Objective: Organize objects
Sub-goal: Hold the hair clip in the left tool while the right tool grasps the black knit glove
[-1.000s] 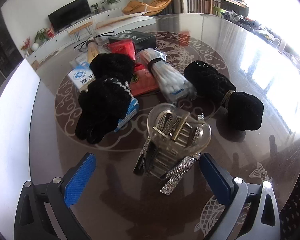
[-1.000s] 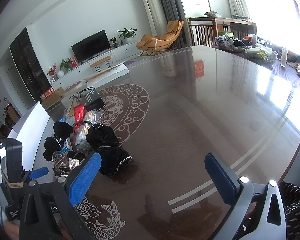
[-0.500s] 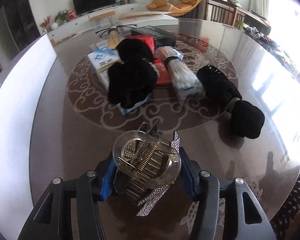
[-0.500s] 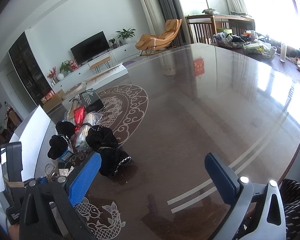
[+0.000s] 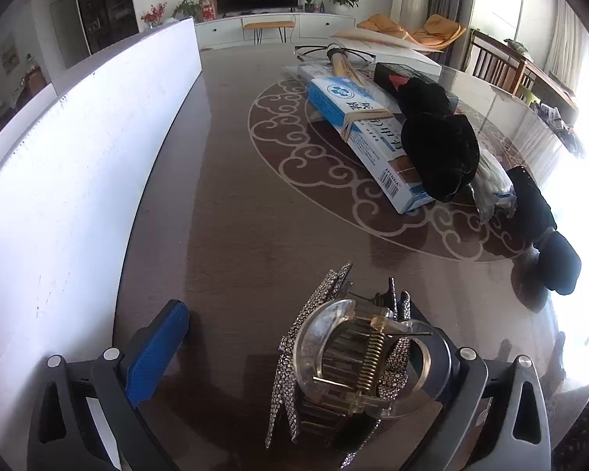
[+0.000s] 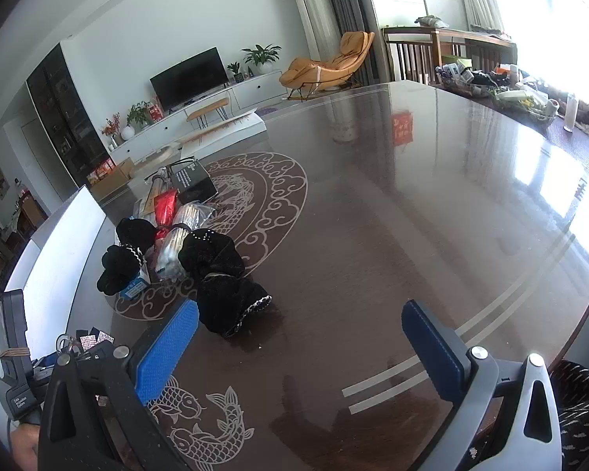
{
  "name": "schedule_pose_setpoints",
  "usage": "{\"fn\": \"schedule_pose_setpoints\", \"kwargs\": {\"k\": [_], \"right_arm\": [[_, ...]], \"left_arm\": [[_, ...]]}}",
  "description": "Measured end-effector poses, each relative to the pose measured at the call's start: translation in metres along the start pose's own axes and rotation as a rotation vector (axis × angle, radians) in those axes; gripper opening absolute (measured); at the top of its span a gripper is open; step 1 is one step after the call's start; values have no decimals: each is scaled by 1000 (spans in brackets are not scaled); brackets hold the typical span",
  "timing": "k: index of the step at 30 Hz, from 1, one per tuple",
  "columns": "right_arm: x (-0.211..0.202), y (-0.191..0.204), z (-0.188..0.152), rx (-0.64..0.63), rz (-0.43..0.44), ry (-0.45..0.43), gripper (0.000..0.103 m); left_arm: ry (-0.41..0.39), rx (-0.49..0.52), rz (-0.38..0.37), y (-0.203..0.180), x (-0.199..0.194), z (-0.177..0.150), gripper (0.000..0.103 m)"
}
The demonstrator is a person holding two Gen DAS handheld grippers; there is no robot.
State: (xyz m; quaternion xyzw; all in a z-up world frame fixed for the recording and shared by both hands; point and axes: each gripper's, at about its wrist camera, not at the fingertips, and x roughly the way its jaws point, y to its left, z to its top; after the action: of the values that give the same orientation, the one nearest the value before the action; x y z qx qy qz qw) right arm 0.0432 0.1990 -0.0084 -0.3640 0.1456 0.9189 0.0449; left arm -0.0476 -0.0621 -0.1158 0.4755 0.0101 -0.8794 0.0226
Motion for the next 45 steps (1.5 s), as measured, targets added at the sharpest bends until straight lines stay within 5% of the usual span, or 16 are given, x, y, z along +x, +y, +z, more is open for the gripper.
{"fn": "schedule_pose_setpoints", "kwargs": {"k": [20, 37, 45], "right_arm": [[-3, 26, -4, -127, 31, -23, 103], [-2, 24, -5, -110, 66, -12, 103], [6, -24, 5, 117, 203, 52, 103]], "left_arm": [[-4, -4, 1, 2, -1, 0, 103], [-7, -3, 4, 2, -2, -5, 103], [30, 41, -26, 2, -3, 0, 103]]}}
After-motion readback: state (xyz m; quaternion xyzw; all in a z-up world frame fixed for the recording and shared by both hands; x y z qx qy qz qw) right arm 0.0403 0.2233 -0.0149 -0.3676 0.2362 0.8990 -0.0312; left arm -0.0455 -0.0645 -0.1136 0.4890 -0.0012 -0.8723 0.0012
